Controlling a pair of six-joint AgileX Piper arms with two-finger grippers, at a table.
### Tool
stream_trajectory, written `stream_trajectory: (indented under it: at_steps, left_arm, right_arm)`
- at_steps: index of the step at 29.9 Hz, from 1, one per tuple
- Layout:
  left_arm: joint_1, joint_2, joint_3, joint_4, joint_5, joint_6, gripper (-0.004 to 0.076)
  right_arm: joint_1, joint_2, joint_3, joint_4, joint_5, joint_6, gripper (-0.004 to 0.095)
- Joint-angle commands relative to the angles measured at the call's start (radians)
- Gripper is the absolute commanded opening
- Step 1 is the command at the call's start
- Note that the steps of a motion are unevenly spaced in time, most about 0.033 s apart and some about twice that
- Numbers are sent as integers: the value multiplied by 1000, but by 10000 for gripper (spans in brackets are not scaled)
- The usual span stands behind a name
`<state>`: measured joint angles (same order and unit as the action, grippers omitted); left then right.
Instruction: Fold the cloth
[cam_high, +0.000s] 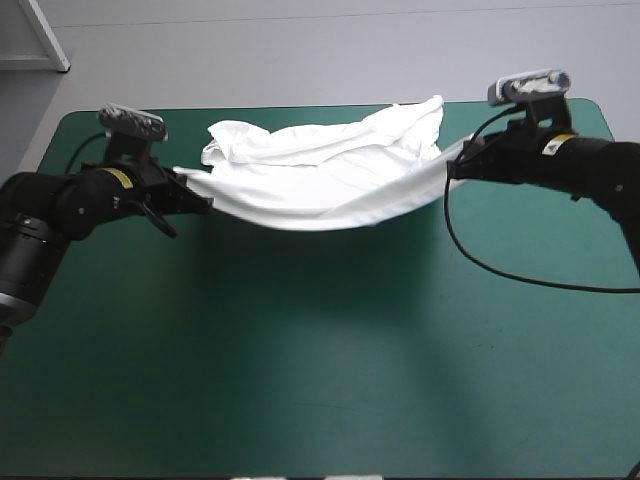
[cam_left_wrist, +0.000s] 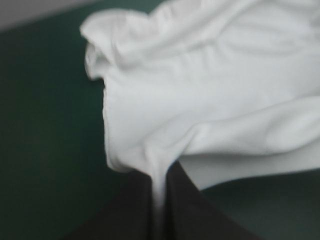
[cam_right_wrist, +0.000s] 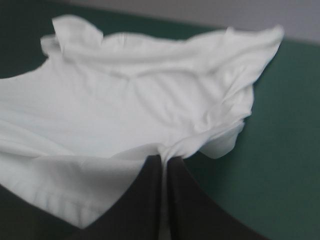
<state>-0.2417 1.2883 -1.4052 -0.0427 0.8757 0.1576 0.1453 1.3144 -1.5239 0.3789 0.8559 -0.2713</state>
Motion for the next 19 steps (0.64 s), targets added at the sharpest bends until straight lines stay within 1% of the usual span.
stream_trajectory:
  at_steps: [1,6,9,12,15,19]
  left_arm:
    - [-3,-37,-209,-3,-106,35,20]
    - [-3,-37,-415,-3,-218,39,20]
    - [-3,-37,-512,-3,-257,60,20]
    - [-3,-37,-603,-3,-273,116,20]
    - [-3,-37,-693,-3,-287,128,20]
    - [-3,-37,-811,-3,-316,171,20]
  right_arm:
    - [-1,-25,-218,-34,-47,21,-13]
    - [-1,-15,-450,-41,-61,24,-13]
    - [-1,-15,-565,-40,-61,24,-13]
    - [-1,-15,-675,-42,-66,20,-13]
    - [-1,-15,-790,-42,-73,8,-13]
    - [-1,-15,-921,-39,-118,4,-13]
